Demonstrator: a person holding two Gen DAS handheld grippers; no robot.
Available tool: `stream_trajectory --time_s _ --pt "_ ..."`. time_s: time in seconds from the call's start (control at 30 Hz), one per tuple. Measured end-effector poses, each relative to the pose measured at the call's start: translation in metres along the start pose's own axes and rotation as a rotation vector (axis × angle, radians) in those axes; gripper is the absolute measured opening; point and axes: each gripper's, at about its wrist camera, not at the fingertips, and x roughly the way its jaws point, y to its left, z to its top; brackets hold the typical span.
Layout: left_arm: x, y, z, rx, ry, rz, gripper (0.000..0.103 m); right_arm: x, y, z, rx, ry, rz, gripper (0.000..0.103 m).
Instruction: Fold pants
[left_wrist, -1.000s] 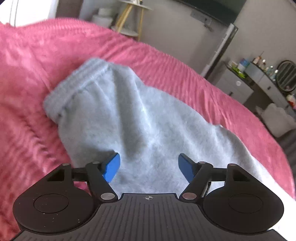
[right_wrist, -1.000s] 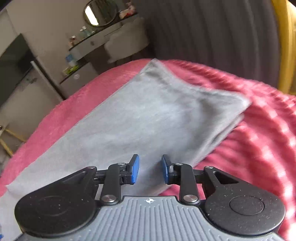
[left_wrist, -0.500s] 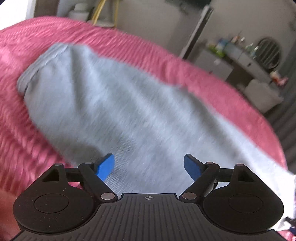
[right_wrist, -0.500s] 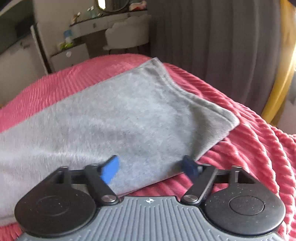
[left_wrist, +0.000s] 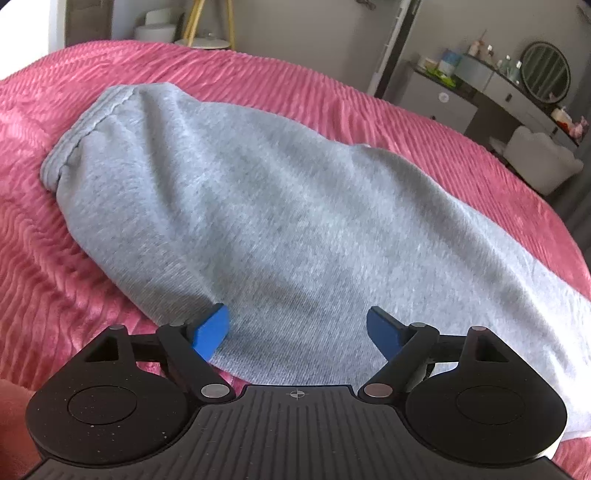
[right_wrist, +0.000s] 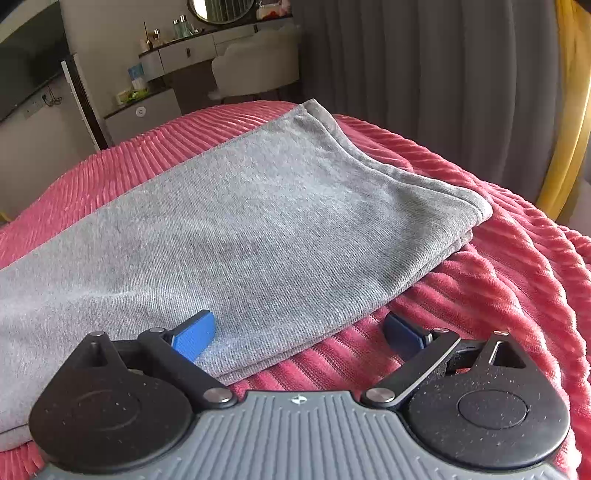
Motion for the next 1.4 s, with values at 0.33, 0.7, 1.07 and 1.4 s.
stream_trajectory --time_s 0.33,0.7,1.07,1.4 --pt "0.003 -0.001 0.000 0.007 0.006 -0.005 0.091 -0.001 -0.002 -0.002 -0.003 -0.001 0.014 0.098" --pt "0.006 -0.003 0.000 0.013 0.003 -0.012 0.094 -0.047 -0.054 0.017 0.234 -0.098 0.025 0.076" --pt "-0.019 -0.028 0.005 0.138 -0.194 -0.148 0.091 -0.014 0.010 0.009 0.187 -0.008 0.292 0.028" --pt "0.033 -0.084 0.039 0.285 -0.180 -0.295 0.084 0.001 0.048 -0.004 0.001 -0.030 0.232 0.028"
